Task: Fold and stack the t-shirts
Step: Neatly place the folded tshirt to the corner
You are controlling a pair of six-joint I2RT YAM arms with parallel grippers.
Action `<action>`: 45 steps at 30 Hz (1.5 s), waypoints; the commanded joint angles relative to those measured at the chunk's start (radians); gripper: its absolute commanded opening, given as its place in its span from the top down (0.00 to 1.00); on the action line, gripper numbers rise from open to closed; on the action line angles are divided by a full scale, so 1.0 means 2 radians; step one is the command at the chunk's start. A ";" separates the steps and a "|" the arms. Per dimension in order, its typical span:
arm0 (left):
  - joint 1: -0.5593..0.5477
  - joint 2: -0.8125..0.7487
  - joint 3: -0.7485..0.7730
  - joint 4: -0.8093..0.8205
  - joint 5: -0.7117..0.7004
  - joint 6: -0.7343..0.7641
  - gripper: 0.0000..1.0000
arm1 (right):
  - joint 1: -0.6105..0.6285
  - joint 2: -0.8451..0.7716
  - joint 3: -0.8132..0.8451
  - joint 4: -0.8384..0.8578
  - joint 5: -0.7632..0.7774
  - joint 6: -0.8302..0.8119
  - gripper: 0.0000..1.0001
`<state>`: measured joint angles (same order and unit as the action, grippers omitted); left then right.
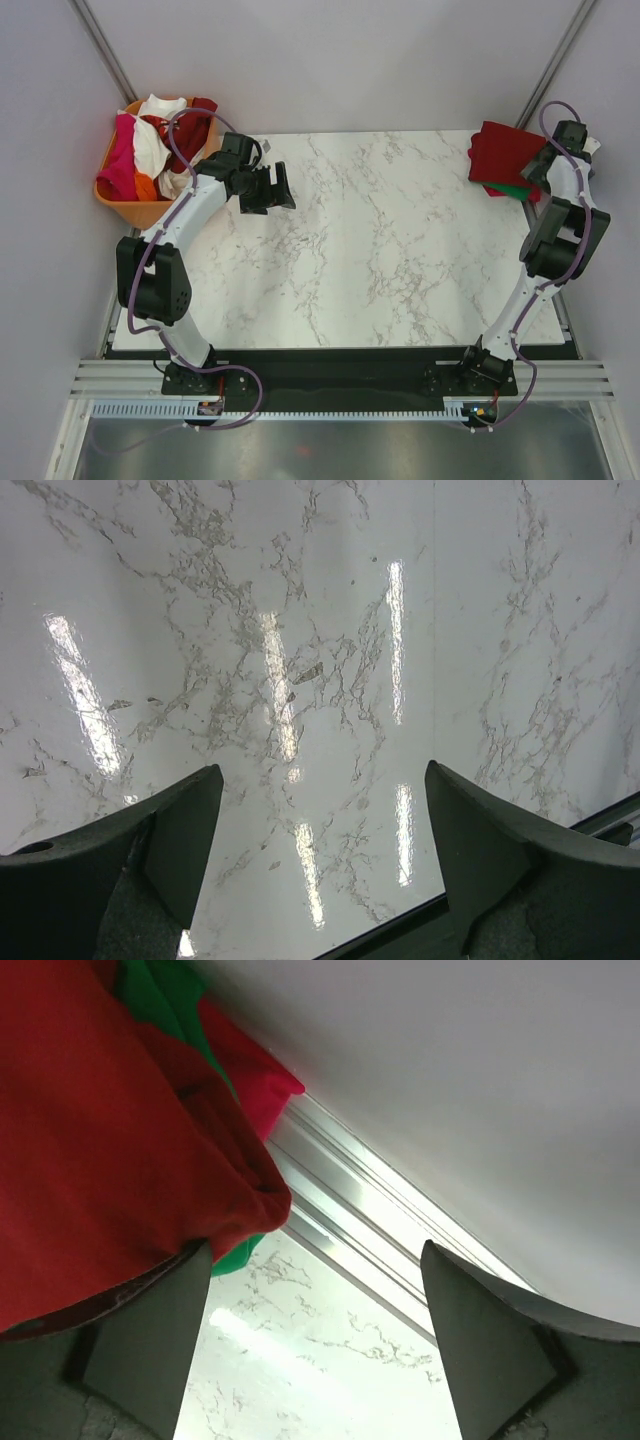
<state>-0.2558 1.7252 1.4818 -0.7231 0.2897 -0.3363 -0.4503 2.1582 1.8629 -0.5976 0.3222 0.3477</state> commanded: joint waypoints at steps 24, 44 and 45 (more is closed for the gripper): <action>-0.003 -0.017 -0.004 0.012 0.004 -0.008 0.11 | 0.035 0.045 0.091 0.040 -0.129 0.023 1.00; -0.004 -0.015 -0.004 0.012 0.004 -0.008 0.11 | 0.025 -0.003 0.169 0.030 -0.229 0.035 0.22; -0.004 -0.020 -0.003 0.012 0.004 -0.008 0.11 | 0.026 -0.016 0.176 0.031 -0.242 0.036 0.16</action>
<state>-0.2600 1.7248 1.4818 -0.7231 0.2897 -0.3363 -0.3996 2.2704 2.1105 -0.5472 -0.0608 0.4103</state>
